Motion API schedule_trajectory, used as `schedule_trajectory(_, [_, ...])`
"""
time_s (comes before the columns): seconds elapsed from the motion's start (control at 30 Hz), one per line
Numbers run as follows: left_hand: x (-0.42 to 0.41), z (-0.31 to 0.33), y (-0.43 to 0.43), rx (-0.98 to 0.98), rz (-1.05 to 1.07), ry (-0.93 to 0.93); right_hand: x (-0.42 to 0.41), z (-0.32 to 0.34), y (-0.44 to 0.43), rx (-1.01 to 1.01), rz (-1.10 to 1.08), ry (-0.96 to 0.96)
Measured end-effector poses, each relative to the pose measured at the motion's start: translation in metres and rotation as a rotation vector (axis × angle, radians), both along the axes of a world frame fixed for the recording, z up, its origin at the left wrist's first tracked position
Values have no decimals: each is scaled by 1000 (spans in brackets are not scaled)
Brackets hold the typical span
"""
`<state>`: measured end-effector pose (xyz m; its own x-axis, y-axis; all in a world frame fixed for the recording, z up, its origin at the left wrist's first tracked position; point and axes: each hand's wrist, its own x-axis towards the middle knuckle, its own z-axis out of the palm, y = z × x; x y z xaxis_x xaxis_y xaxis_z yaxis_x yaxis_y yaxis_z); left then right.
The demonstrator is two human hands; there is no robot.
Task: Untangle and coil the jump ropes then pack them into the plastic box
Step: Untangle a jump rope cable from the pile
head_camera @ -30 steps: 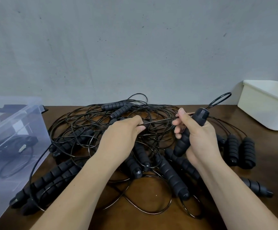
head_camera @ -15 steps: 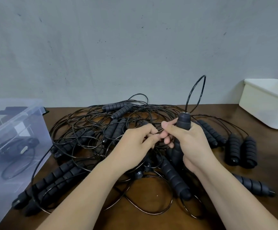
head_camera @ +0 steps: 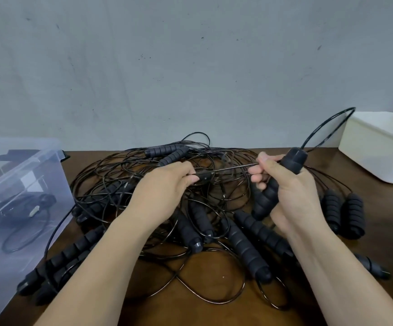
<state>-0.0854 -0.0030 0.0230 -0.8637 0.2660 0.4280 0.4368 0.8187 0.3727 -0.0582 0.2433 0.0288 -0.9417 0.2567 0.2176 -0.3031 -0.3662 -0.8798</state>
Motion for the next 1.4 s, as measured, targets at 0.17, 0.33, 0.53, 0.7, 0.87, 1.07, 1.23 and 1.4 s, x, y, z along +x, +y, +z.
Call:
schedule_trajectory(0.17, [-2,-5,-4,10,13,21,-2,1,1,-79,23,-24])
schedule_trajectory(0.33, [13,-5,18,55,-112,44,3,-12,-21,143,158,-62])
schedule_trajectory(0.53, [22,-13,34,216,-267,-139,2,-23,-24,400,131,-40])
schedule_trajectory(0.7, [20,-16,35,307,-320,-179,6,-18,-21,365,120,-10])
schedule_trajectory(0.87, [11,-9,26,173,-226,4,8,-12,-20,266,48,20])
schedule_trajectory(1.07, [7,-5,15,54,-111,72,11,-2,-14,131,16,43])
schedule_trajectory(1.23, [3,0,2,36,-42,97,9,0,-9,89,-18,83])
schedule_trajectory(1.4, [2,0,2,10,-18,134,7,1,-8,22,-17,76])
